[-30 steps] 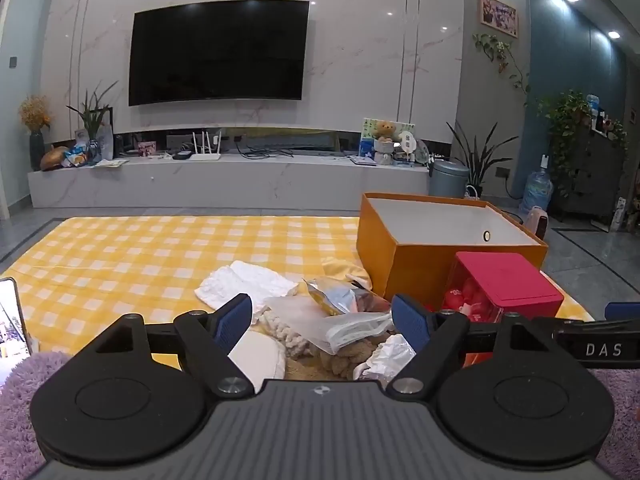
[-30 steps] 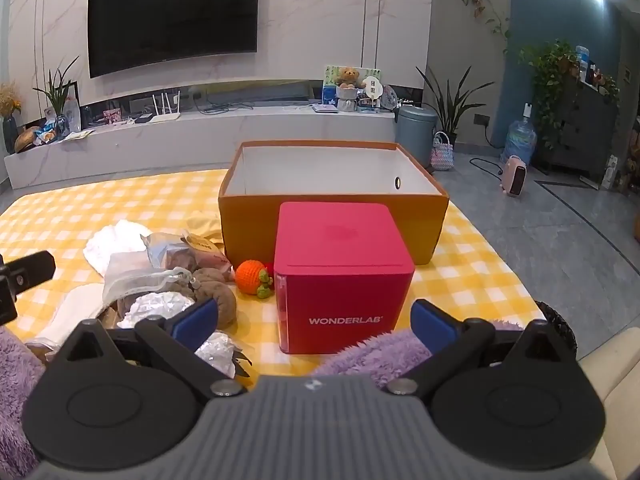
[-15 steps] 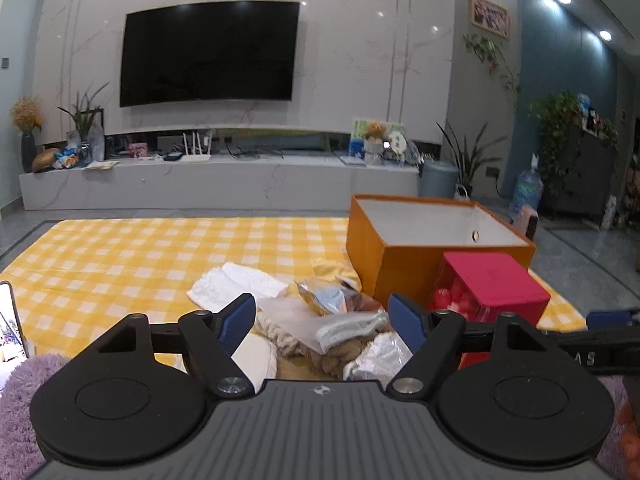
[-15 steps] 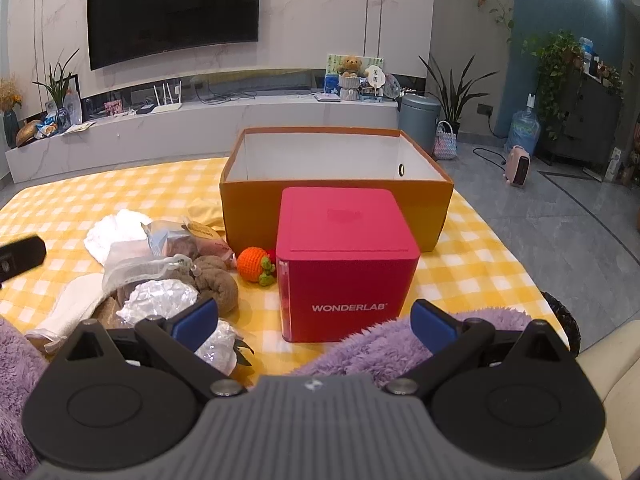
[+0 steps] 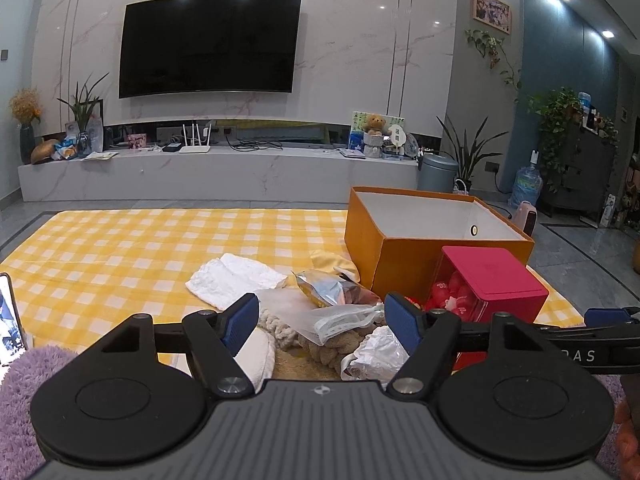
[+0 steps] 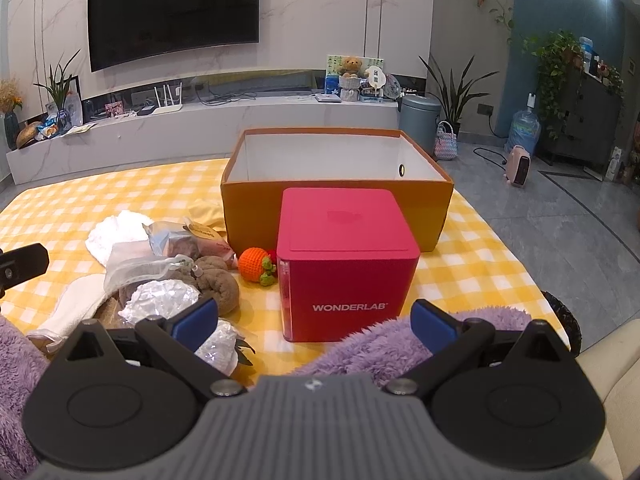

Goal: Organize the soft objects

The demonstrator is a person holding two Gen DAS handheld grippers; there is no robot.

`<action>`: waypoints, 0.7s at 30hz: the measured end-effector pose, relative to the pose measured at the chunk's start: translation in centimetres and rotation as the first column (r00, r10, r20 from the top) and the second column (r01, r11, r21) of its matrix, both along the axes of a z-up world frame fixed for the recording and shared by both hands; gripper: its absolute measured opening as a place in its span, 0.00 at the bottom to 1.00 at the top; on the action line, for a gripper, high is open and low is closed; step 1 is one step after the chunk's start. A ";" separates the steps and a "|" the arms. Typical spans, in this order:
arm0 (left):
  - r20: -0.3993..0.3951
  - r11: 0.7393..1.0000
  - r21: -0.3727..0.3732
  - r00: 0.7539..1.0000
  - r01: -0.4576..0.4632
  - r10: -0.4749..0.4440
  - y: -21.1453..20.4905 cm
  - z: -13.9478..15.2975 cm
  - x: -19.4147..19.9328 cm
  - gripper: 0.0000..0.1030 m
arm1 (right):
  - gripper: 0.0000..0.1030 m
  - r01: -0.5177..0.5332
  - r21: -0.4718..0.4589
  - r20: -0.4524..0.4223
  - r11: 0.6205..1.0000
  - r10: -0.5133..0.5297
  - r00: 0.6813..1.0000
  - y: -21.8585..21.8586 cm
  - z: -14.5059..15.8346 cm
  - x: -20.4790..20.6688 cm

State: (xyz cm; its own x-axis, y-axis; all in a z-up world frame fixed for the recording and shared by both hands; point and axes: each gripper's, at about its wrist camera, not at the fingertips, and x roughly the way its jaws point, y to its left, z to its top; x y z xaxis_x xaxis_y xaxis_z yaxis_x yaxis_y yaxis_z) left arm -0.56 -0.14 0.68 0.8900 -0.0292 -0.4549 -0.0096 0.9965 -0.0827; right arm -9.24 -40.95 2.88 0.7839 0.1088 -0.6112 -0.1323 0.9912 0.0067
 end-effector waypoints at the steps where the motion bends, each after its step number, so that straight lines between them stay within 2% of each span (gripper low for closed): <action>1: -0.001 1.000 -0.001 1.000 0.000 0.000 0.0 0.0 0.0 0.82 | 0.98 0.000 0.000 0.000 1.000 0.000 1.000 0.0 0.0 0.0; 21: -0.015 1.000 -0.011 1.000 -0.002 0.002 -0.1 -0.3 -0.1 0.82 | 0.98 0.006 0.004 -0.004 1.000 -0.006 1.000 -0.2 -0.1 0.0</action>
State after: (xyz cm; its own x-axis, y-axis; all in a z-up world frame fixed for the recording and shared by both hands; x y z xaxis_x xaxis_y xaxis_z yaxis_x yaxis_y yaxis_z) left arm -0.62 -0.24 0.42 0.8830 -0.0327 -0.4683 -0.0129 0.9955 -0.0938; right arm -9.21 -41.12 2.80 0.7820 0.1067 -0.6141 -0.1264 0.9919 0.0114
